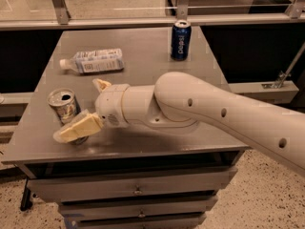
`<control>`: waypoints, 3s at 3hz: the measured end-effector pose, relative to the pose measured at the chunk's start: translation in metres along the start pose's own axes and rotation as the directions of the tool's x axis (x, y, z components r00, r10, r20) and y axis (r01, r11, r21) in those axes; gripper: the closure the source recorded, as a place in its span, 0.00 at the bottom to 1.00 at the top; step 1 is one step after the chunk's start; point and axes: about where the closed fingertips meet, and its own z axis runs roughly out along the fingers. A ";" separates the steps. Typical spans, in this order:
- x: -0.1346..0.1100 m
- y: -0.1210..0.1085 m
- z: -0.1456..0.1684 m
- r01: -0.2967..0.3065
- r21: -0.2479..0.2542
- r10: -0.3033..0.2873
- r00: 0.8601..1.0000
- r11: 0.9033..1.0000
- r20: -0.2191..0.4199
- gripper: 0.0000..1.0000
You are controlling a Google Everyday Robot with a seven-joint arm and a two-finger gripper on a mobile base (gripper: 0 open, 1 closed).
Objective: Knock redbull can over
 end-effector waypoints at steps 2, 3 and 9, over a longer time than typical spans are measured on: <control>-0.017 -0.023 0.020 -0.074 0.031 0.073 0.996 0.997 0.050 0.00; -0.043 -0.049 0.020 -0.049 0.060 0.045 0.998 0.997 0.054 0.00; -0.013 -0.046 -0.147 0.119 0.188 -0.105 0.991 0.975 -0.085 0.00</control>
Offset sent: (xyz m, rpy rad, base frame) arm 0.0581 0.0195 0.0291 0.0923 0.0541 -0.0958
